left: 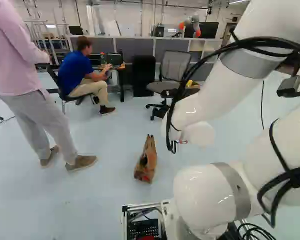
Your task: Pick up the grocery bag from the ground
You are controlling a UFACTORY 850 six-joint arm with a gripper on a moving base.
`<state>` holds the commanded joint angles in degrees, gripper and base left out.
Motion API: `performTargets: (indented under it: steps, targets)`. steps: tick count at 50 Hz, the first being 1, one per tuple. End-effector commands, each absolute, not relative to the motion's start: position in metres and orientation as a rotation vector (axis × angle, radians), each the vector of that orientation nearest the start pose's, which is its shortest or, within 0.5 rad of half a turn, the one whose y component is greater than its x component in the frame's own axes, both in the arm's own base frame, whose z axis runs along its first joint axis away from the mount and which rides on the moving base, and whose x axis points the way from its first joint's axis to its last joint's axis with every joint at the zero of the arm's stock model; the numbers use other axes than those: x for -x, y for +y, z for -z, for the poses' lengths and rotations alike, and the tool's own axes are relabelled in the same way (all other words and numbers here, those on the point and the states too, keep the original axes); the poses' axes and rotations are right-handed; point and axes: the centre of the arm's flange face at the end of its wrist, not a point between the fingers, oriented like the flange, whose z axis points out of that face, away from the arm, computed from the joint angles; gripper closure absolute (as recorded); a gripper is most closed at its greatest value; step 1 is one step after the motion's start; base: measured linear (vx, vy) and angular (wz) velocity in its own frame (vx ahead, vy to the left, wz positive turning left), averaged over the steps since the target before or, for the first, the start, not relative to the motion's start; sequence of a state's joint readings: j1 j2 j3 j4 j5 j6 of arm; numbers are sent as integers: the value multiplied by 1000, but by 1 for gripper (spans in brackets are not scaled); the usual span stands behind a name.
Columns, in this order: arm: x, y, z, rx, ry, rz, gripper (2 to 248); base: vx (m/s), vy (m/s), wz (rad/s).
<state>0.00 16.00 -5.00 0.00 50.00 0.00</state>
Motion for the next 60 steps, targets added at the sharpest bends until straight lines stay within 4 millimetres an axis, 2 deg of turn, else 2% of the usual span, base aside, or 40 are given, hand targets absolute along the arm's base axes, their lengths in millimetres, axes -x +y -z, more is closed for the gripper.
performTargets:
  steps: [60]
  targets:
    - [-270, 0, -366, 2558, 0, 1824, 3, 0, 0, 0]
